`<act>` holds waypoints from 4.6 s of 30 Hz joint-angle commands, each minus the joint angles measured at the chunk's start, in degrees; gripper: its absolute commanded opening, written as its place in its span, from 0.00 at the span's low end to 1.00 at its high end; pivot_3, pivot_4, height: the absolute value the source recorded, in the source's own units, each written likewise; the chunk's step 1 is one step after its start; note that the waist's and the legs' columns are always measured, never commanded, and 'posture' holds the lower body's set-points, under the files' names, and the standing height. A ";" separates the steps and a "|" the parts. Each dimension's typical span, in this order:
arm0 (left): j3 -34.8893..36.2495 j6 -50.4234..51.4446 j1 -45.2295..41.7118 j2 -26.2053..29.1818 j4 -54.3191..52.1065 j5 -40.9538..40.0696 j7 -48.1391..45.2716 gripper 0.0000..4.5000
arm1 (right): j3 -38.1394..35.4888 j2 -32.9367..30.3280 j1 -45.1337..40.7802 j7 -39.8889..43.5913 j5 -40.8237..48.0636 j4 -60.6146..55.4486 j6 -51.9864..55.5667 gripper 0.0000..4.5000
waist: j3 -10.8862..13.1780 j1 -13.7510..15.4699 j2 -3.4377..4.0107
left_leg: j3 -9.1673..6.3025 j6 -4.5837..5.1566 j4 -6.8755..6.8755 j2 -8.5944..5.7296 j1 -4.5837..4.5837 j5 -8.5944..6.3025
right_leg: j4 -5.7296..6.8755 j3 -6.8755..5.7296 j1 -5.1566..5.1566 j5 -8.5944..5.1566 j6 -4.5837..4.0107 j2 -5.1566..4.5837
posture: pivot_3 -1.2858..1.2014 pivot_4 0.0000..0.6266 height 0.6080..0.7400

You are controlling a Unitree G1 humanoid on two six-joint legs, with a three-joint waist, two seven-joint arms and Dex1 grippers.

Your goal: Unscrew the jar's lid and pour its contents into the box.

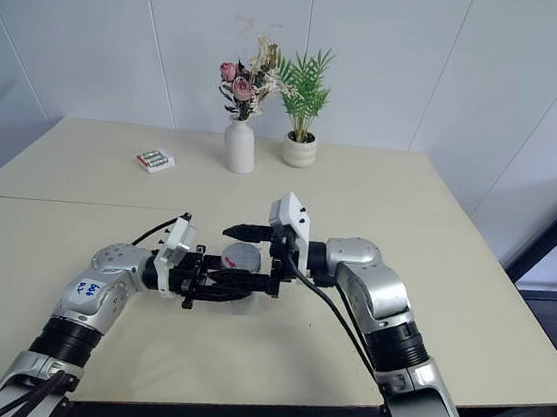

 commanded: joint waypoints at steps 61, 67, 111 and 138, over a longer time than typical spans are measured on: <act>1.58 -1.08 0.59 -0.97 -1.97 -1.13 1.36 0.45 | -7.76 -8.08 4.02 -4.24 2.35 -0.49 2.35 0.99 | 0.00 0.13 0.00 | 0.01 0.00 0.00 -0.02 0.00 0.02 | 0.01 0.02 0.00 0.00 0.00 -0.01 | 0.52 0.24 1.00; 1.75 -0.78 0.70 -0.94 -2.15 -1.01 1.17 0.45 | -9.45 -11.15 4.92 -3.55 2.34 0.69 3.03 0.99 | 0.00 -0.07 0.00 | 0.01 0.01 0.00 -0.02 0.01 0.03 | 0.02 0.03 -0.01 0.00 0.00 0.01 | 0.52 0.24 1.00; 1.38 -0.02 1.10 -1.20 -3.39 -0.84 1.87 0.45 | -0.67 -0.23 0.04 -8.23 2.50 -5.85 9.15 0.99 | 0.01 -0.02 0.03 | 0.00 0.02 0.02 -0.03 0.01 0.05 | 0.10 0.05 -0.03 0.00 0.00 0.00 | 0.52 0.24 1.00; 1.55 0.04 1.72 -0.88 -4.08 -1.03 2.47 0.45 | -3.95 -4.29 1.90 -7.73 3.66 -5.87 10.06 0.99 | 0.01 -0.01 0.03 | 0.00 0.02 0.02 -0.03 0.00 0.05 | 0.08 0.05 -0.03 0.00 0.00 0.00 | 0.52 0.24 1.00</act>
